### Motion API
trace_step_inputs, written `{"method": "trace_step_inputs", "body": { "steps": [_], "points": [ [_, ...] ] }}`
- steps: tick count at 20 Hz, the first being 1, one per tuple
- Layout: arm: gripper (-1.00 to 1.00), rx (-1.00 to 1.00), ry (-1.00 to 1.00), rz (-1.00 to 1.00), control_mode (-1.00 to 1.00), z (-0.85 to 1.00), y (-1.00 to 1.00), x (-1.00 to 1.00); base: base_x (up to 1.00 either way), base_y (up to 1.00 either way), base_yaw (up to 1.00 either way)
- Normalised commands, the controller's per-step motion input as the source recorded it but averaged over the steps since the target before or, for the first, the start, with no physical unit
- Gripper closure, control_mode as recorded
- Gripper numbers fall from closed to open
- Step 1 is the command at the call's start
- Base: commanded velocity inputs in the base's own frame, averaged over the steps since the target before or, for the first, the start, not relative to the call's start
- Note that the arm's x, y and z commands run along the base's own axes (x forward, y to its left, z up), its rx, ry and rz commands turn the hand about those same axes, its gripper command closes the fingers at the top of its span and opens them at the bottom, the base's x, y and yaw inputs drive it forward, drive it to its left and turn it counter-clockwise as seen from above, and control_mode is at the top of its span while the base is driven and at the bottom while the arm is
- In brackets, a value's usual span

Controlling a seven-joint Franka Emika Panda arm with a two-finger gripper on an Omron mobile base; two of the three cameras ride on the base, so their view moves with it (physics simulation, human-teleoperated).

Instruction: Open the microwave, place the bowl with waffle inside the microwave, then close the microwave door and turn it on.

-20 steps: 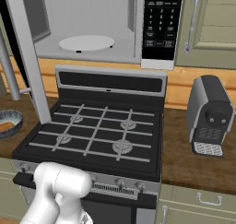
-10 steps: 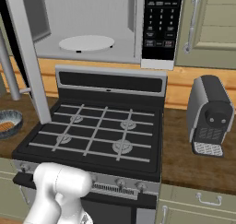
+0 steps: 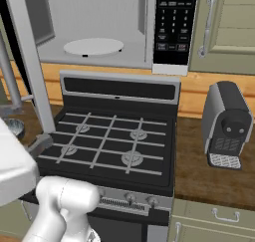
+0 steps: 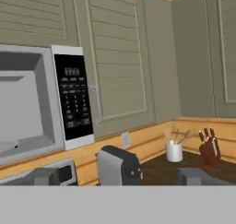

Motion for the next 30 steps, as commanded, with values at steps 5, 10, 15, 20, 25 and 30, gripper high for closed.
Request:
{"method": "trace_step_inputs", "body": {
  "steps": [5,10,15,20,25,30],
  "points": [
    [-1.0,0.48,0.34,0.39,-1.0,-0.01,-0.26,0.46,0.0,0.0,0.0],
    [-1.0,0.58,0.51,0.39,-1.0,-0.22,0.0,0.81,0.0,0.0,0.0],
    [-1.0,0.65,0.4,0.4,-1.0,-0.62,-0.07,0.58,0.0,0.0,0.0],
    [-1.0,0.58,0.08,0.32,-1.0,-0.73,-0.12,0.69,0.0,0.0,0.0],
    [-1.0,0.5,0.11,0.33,-1.0,-0.4,0.15,0.95,0.0,0.0,0.0],
    [-1.0,0.42,0.17,0.32,-1.0,-0.27,0.57,0.64,0.0,0.0,0.0]
  ]
}}
